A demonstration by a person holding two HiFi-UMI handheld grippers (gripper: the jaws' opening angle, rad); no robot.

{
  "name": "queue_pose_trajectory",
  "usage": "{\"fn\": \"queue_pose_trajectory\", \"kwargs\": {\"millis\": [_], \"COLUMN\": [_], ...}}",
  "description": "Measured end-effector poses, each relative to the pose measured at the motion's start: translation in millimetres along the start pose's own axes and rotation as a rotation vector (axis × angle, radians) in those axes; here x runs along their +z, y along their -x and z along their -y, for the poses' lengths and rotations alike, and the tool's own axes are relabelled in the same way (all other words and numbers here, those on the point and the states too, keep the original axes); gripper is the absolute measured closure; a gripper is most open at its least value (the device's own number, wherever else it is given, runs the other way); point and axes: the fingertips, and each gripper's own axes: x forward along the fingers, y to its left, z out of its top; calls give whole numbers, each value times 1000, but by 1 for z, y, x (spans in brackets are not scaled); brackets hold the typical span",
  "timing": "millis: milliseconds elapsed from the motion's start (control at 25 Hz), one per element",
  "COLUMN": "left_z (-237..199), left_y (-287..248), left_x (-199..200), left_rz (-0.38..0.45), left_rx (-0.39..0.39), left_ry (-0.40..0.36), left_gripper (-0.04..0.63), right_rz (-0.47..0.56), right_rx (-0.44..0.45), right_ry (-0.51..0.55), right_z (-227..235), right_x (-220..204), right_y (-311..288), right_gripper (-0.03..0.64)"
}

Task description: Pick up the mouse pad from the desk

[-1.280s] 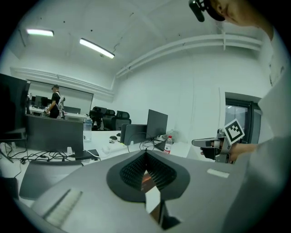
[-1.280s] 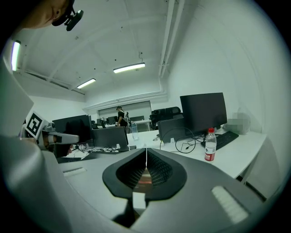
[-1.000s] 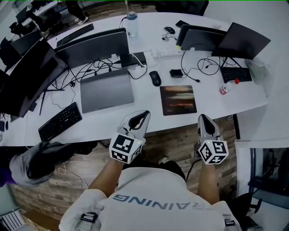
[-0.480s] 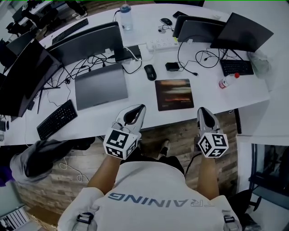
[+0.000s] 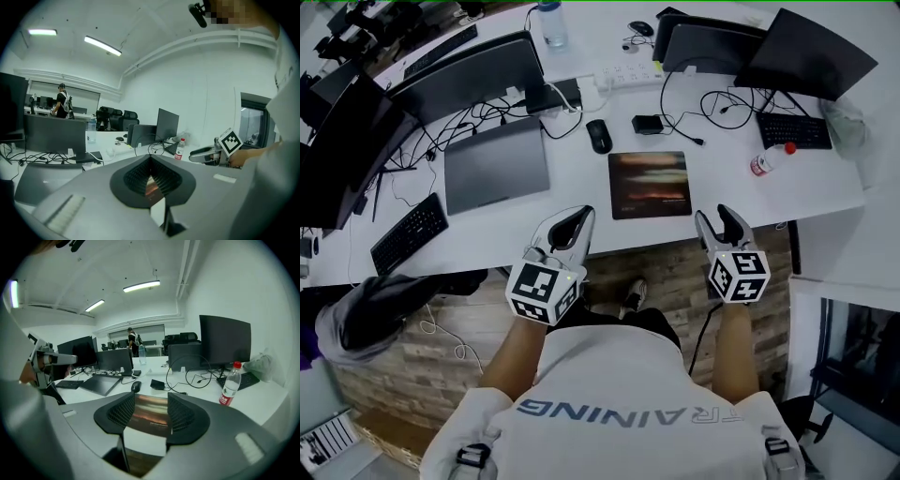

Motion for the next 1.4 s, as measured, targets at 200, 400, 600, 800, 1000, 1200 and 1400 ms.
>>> {"fn": "queue_pose_trajectory", "kwargs": {"millis": [200,400,600,800,1000,1200,1400], "left_z": [2,-6,-12,-16,-19,-19,-21], "left_y": [-6,-6,-5,-3,-1,3,6], "left_x": [-5,-10,-16,-27,-33,-41,-44], "left_rz": [-12,-22,-37,-60,-76,-88,-90], "left_rx": [40,78,120,153,170,186,192], "left_ry": [21,57,81,100,109,131,138], "left_gripper": [595,595,595,595,595,595,595], "right_rz": [-122,-234,-358,-443,-485,-479,-468], "right_rx": [50,99,139,161,168,170,184], "right_ry": [71,140,183,220,234,204,191], "right_z": [16,16,15,22,29,27,28], "right_x": [-31,-63,-109,-142,-160,-169,-168], "right_y": [-41,-74,-109,-133,-148,-153,-153], "right_gripper": [291,259,239,236,238,242,253]}}
